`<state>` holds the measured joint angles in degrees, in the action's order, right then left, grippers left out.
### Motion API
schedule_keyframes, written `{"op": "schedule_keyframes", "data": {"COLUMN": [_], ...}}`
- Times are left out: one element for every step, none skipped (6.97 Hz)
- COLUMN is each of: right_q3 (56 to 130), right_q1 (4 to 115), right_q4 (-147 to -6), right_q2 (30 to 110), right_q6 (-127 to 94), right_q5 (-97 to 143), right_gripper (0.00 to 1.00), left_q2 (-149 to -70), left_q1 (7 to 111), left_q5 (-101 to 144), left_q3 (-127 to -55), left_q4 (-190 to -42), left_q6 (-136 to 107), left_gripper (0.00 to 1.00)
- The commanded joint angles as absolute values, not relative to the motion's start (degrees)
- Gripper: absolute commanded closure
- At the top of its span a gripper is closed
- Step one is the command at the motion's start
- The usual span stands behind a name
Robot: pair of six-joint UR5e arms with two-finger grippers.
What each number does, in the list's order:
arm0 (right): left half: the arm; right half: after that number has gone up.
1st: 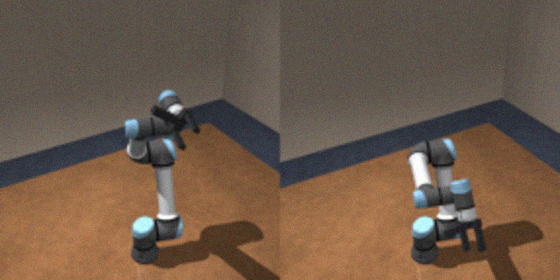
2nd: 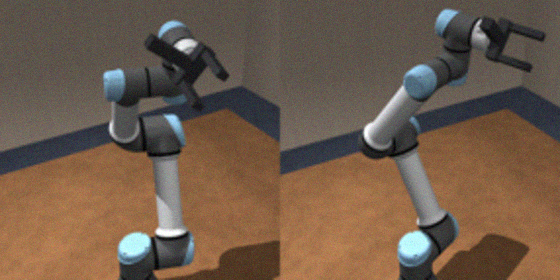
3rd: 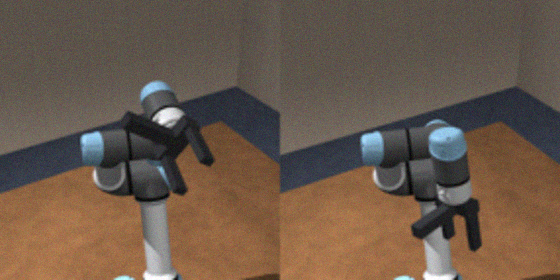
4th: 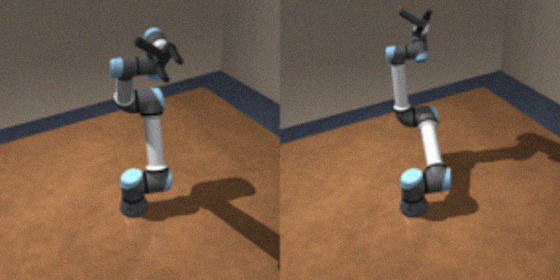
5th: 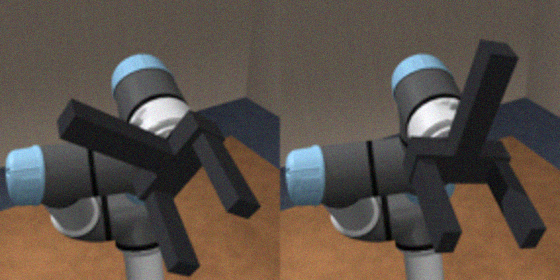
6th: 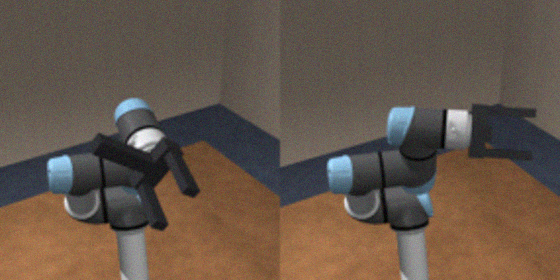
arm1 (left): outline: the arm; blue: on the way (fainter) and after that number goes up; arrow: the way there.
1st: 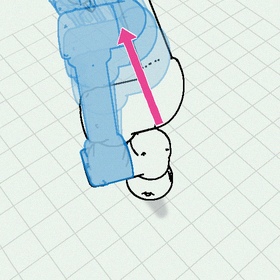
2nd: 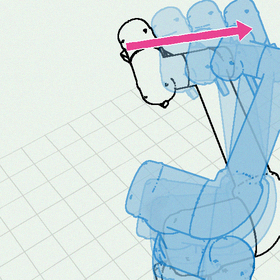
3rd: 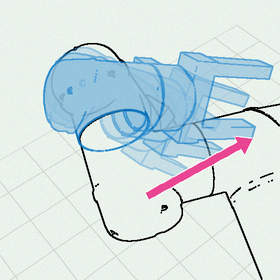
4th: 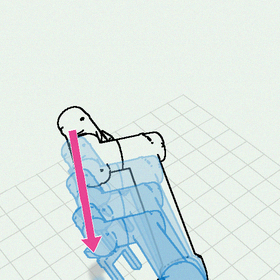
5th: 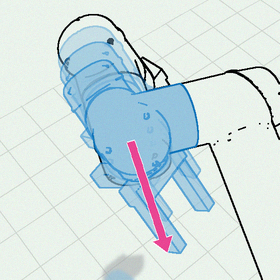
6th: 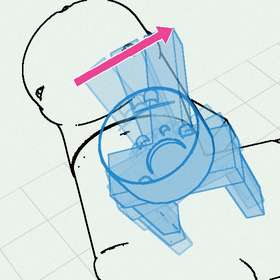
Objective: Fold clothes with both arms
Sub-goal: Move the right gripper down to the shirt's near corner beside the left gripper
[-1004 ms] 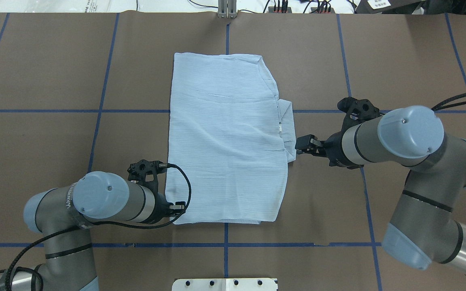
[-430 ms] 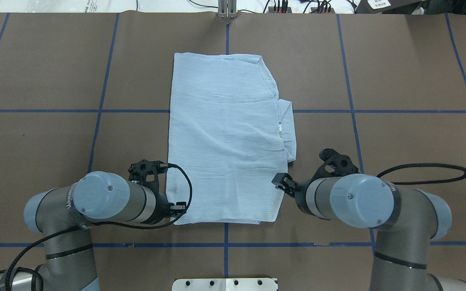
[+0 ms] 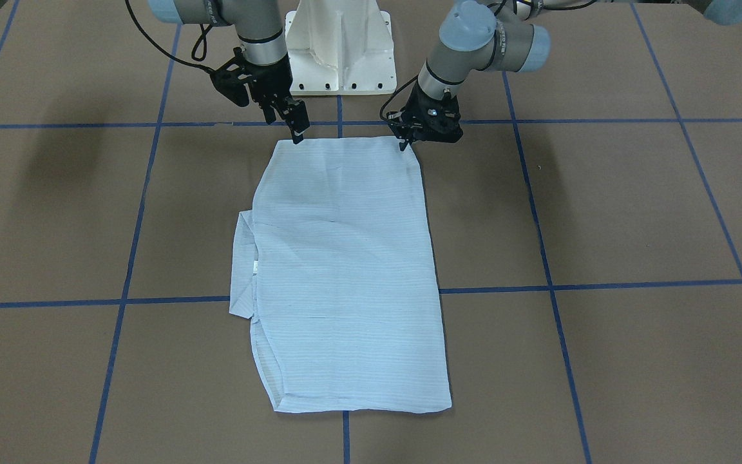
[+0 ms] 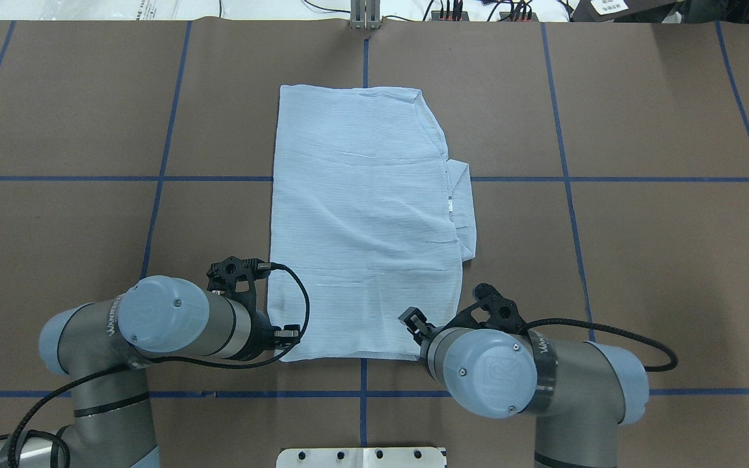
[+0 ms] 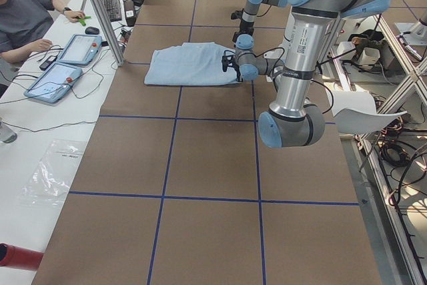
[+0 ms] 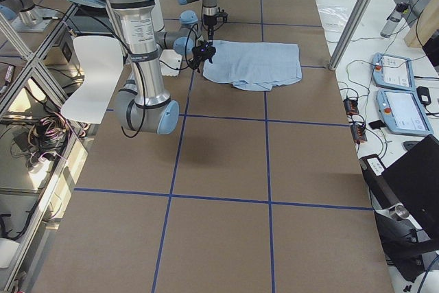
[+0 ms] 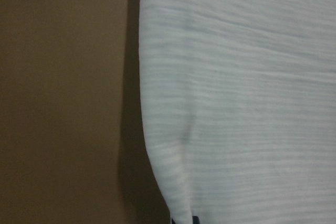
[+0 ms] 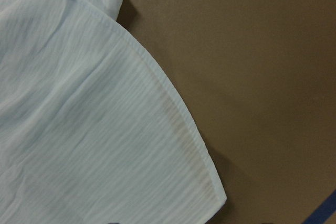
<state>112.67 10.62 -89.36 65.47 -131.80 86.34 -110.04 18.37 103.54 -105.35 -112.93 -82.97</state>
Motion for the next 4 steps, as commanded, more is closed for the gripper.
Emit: {"op": "schedule_keyframes", "data": {"right_q3": [110.75, 110.13, 109.6, 107.77], "right_q1": [10.11, 10.11, 10.11, 10.11], "right_q4": [-89.91, -89.91, -89.48, -86.69], "right_q2": [63.55, 63.11, 62.93, 62.93], "right_q6": [-134.3, -134.3, -134.38, -134.65], "right_q5": [85.17, 84.82, 84.21, 84.11], "right_gripper": [0.07, 0.06, 0.06, 0.06], "left_q2": [-110.04, -110.04, -110.04, -110.04], "left_q1": [18.37, 18.37, 18.37, 18.37], "left_q5": [103.54, 103.54, 103.54, 103.62], "left_q3": [-105.47, -105.64, -105.73, -105.73], "left_q4": [-112.94, -112.94, -112.94, -112.94], "left_q6": [-82.97, -82.97, -82.97, -82.97], "left_gripper": [1.0, 1.0, 1.0, 1.0]}}
